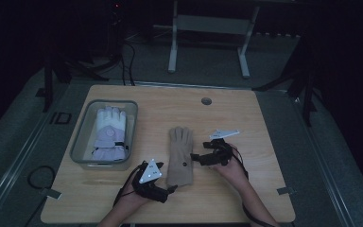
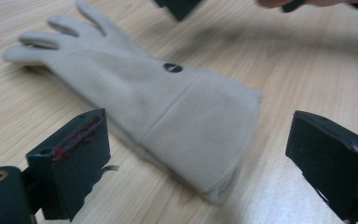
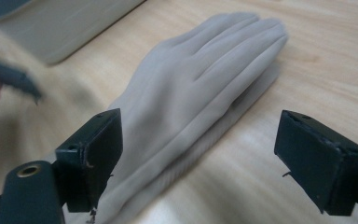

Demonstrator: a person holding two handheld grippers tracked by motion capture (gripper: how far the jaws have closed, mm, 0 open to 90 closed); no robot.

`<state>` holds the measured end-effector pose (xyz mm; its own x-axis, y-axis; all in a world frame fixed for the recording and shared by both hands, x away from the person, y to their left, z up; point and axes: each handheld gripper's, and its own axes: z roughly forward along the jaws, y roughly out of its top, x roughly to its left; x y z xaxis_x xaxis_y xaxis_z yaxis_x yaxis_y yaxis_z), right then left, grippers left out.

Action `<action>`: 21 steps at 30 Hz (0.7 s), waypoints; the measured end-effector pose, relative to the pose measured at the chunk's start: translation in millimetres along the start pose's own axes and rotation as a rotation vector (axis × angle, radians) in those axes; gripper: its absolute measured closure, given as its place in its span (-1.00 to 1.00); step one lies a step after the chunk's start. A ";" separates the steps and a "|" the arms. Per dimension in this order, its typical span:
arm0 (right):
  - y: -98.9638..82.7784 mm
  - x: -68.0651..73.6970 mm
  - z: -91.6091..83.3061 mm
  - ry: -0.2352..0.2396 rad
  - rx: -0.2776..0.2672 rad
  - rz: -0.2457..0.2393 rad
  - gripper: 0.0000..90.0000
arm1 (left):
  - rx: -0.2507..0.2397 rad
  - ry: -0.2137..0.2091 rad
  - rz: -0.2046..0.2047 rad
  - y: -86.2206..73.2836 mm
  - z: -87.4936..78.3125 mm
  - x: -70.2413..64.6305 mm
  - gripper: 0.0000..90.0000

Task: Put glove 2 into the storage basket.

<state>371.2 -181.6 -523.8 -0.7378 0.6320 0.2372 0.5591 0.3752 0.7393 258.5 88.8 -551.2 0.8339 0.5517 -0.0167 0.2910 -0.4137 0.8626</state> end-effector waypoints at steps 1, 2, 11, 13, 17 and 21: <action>1.5 -1.3 2.4 0.004 -0.004 0.009 -0.63 | 0.003 -0.009 0.003 0.8 0.9 -0.4 -0.84; 2.6 -2.3 5.4 0.004 -0.009 0.010 -0.63 | 0.001 -0.026 0.008 1.6 1.6 -0.6 -0.84; 9.5 -8.3 33.1 -0.009 -0.001 0.080 -0.59 | 0.056 -0.083 0.095 8.1 14.6 -2.6 -0.68; 10.3 -8.3 38.2 -0.010 0.009 0.084 -0.59 | 0.095 -0.084 0.125 6.8 18.6 -3.2 -0.62; 10.9 -7.8 46.1 -0.019 0.029 0.078 -0.59 | 0.127 -0.101 0.129 3.7 23.1 -1.2 -0.50; 8.1 -7.1 49.9 -0.033 0.042 0.067 -0.50 | 0.147 -0.104 0.137 2.3 26.2 -0.1 -0.39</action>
<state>399.8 -149.2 -550.9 -0.6858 0.6784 0.2637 0.6227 0.3592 0.6952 271.4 68.8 -562.4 0.9119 0.4088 0.0365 0.2312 -0.5849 0.7774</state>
